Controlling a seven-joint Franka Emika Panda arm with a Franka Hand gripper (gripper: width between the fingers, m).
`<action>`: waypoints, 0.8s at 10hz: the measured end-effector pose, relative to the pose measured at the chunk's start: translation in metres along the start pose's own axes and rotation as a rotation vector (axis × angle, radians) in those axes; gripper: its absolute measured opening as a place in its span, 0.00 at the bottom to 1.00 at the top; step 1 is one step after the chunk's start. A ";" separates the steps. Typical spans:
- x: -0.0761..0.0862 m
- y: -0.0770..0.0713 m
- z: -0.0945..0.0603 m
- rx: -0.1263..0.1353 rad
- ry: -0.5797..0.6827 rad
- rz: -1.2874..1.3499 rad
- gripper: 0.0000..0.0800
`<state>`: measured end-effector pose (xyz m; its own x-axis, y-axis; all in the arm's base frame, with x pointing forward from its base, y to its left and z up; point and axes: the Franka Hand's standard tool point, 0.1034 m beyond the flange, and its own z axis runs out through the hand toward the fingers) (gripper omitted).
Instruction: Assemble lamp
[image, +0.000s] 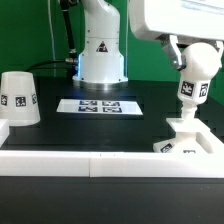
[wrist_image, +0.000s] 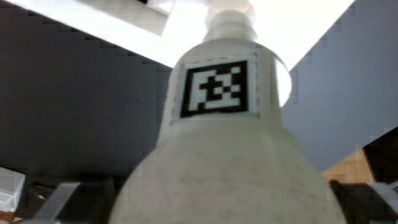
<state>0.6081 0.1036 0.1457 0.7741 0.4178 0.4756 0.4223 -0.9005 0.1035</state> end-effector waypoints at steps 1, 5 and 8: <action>-0.003 0.000 0.002 0.001 -0.005 0.001 0.72; -0.007 -0.001 0.007 0.005 -0.015 0.002 0.72; -0.015 -0.001 0.014 0.005 -0.021 0.003 0.72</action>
Offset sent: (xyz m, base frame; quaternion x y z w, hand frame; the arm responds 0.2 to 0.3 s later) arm 0.0023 0.0058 -0.0038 0.0004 0.0068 0.0045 1.0000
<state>0.6029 0.1000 0.1266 0.7852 0.4172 0.4575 0.4222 -0.9013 0.0973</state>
